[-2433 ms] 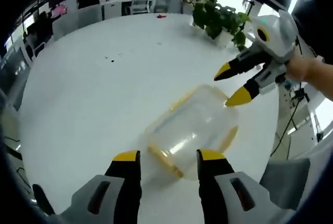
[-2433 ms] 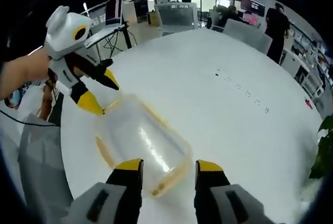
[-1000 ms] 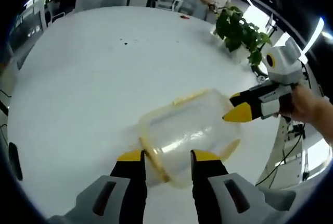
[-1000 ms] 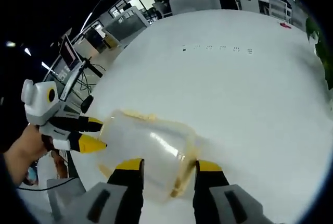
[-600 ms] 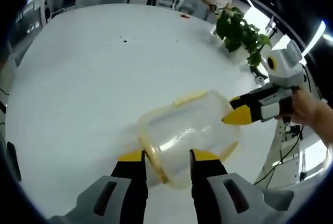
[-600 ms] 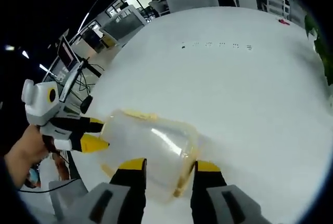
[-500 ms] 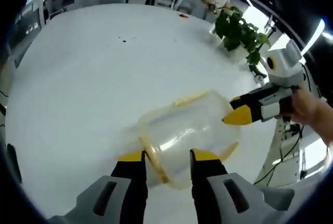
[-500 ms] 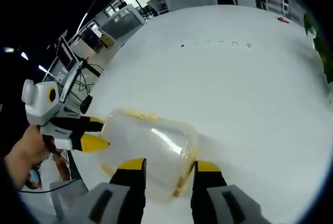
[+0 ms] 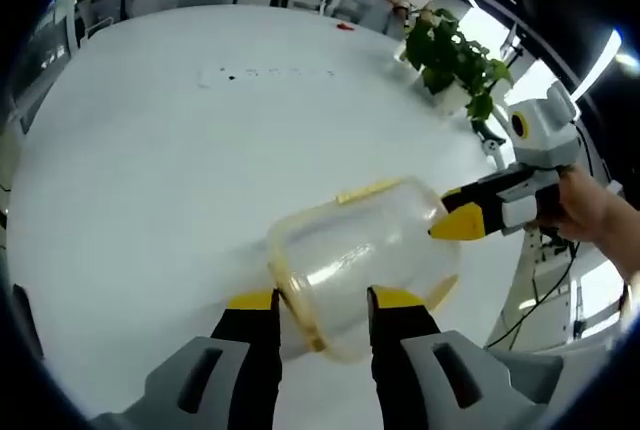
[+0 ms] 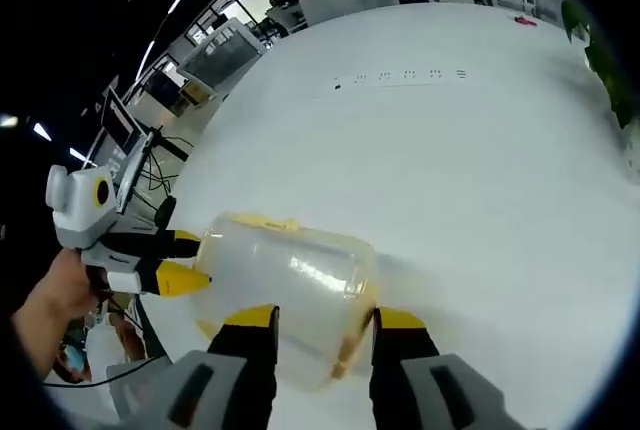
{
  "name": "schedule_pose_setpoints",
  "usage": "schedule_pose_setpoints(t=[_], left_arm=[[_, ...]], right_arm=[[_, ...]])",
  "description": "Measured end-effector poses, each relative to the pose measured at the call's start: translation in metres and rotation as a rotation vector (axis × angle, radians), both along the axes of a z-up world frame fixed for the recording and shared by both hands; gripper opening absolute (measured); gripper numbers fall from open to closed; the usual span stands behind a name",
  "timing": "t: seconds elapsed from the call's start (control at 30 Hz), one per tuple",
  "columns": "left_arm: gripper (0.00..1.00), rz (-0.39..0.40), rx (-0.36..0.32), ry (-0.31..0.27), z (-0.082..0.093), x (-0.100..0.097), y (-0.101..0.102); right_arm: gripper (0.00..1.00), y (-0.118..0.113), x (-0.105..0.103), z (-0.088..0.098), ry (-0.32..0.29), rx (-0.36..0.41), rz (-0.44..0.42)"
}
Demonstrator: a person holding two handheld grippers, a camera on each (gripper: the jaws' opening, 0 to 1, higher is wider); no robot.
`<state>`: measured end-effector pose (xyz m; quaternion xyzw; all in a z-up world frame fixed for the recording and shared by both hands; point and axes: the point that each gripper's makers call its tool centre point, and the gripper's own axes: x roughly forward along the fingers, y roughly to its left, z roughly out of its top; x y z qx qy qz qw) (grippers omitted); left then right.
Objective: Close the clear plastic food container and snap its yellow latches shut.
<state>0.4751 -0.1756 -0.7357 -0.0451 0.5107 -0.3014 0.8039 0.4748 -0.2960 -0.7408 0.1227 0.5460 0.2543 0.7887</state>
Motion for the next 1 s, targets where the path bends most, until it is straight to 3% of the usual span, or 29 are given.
schedule_pose_setpoints(t=[0.17,0.33,0.67,1.0], left_arm=[[0.41,-0.028,0.0,-0.022,0.002,-0.002,-0.002],[0.4,-0.045,0.003,-0.018,0.006,-0.004,0.0],[0.44,-0.138,0.034,-0.084,0.022,-0.005,-0.001],[0.45,-0.21,0.079,-0.122,0.031,-0.007,0.001]], right_arm=[[0.34,0.001,-0.005,0.002,-0.007,-0.006,0.044],[0.36,-0.002,-0.009,0.004,-0.024,-0.04,0.086],[0.35,-0.01,-0.009,0.013,-0.063,-0.098,0.146],[0.37,-0.01,-0.01,0.019,-0.129,-0.182,0.297]])
